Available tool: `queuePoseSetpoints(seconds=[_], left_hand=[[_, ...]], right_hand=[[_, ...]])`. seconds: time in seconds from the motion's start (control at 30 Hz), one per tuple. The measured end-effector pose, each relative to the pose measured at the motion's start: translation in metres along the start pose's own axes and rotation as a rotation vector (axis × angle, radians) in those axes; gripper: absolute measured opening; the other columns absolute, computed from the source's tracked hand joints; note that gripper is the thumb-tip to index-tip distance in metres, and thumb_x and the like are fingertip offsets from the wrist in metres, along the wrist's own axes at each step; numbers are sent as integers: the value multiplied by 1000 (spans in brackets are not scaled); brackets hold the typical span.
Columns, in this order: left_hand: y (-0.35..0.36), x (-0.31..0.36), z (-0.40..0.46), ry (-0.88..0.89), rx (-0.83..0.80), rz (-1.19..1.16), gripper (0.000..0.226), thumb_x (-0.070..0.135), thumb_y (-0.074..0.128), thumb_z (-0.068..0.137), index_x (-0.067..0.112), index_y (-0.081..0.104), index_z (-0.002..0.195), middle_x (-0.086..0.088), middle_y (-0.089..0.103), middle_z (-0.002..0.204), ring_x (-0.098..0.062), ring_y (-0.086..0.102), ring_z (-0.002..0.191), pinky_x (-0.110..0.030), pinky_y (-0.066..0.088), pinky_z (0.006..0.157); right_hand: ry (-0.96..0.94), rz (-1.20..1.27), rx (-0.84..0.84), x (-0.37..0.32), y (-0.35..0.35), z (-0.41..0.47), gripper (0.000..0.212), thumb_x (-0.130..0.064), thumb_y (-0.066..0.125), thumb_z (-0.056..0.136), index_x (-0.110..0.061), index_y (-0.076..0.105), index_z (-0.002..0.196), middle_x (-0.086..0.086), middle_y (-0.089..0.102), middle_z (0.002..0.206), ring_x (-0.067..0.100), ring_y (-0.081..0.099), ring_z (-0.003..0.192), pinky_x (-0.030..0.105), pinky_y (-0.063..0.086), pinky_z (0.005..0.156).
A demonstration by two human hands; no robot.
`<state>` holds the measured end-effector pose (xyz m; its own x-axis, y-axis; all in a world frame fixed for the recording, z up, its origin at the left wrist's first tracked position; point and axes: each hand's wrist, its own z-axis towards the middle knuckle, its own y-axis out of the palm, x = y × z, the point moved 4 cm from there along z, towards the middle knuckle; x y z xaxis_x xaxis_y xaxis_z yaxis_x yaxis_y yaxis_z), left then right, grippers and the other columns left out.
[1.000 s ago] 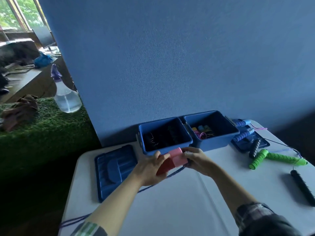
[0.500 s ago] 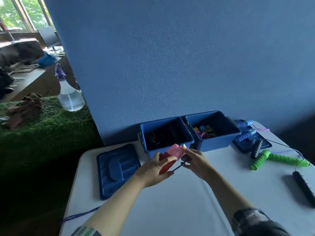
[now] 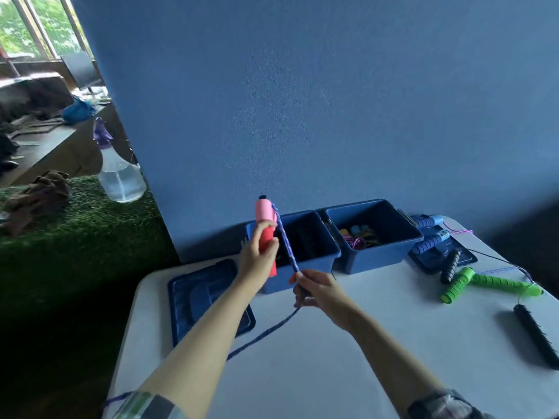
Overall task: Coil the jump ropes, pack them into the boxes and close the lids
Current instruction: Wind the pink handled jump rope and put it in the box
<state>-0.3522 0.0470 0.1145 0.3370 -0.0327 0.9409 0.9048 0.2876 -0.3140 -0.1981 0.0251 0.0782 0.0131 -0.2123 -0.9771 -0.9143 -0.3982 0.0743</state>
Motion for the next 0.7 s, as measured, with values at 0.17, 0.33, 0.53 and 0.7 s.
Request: queuePoseSetpoints(seconds=[0.17,0.33,0.53,0.7], left_hand=[[11,12,-9,-126,-66,-212,25,26,60,87,50,54,92,2,57,89,-25,58,73,-47,56,68],[19,15,-19,-232,-65,-464,33,13,56,93,45,57,92,6,56,98,-35,69,78,-47,55,73],[14,0,-18,-375,-30,-613,28,17,55,93,45,58,92,-14,53,113,-26,58,60,-39,51,55],[-24,-2,-2,-269,156,-483,33,8,52,89,40,55,85,-12,50,76,-22,46,55,-29,40,51]], right_hand=[[83,-75,-61,14,8,-3,28,-23,39,101,-8,57,86,2,46,61,25,61,59,33,51,70],[71,-92,-52,17,12,-4,27,-20,40,101,-6,56,86,3,36,56,17,52,50,39,51,74],[104,-171,-66,23,12,-10,44,-36,45,97,-5,59,69,2,45,50,16,50,46,31,48,62],[28,-257,-160,13,0,-19,25,-20,53,96,-5,59,76,-3,40,45,10,36,41,36,57,72]])
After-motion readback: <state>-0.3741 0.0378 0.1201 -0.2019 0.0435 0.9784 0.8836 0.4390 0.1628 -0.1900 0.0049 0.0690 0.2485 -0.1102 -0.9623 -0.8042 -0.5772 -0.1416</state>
